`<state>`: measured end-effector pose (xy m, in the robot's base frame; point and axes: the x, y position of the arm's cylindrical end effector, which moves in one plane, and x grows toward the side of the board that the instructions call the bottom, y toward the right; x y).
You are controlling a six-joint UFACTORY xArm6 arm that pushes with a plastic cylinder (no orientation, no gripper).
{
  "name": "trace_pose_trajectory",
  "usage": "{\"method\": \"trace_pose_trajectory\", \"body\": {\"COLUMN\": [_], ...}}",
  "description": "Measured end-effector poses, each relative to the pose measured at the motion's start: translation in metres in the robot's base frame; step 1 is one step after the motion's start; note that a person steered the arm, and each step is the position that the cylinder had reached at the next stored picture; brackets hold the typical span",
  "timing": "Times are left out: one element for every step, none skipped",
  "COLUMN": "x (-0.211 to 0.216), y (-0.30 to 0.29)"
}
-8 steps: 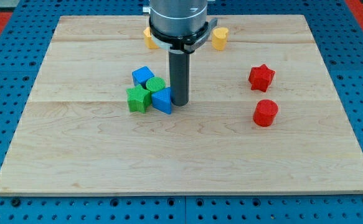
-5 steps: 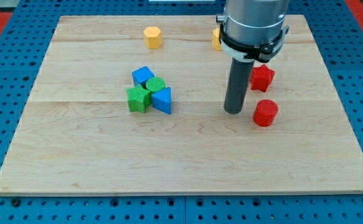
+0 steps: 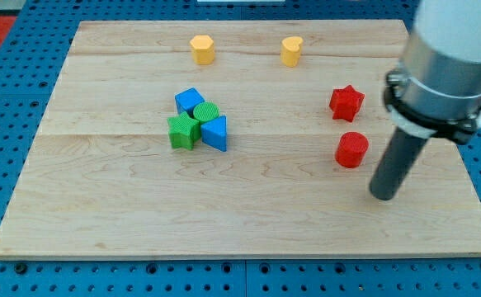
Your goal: Place the red star parallel to the red circle
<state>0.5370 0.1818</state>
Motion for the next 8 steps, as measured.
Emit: {"method": "trace_pose_trajectory", "body": {"x": [0.000,-0.005,-0.060,-0.125,-0.122,-0.127,-0.147,-0.213], "y": [0.000,0.016,-0.034,-0.048,-0.017,0.009,0.024,-0.045]}}
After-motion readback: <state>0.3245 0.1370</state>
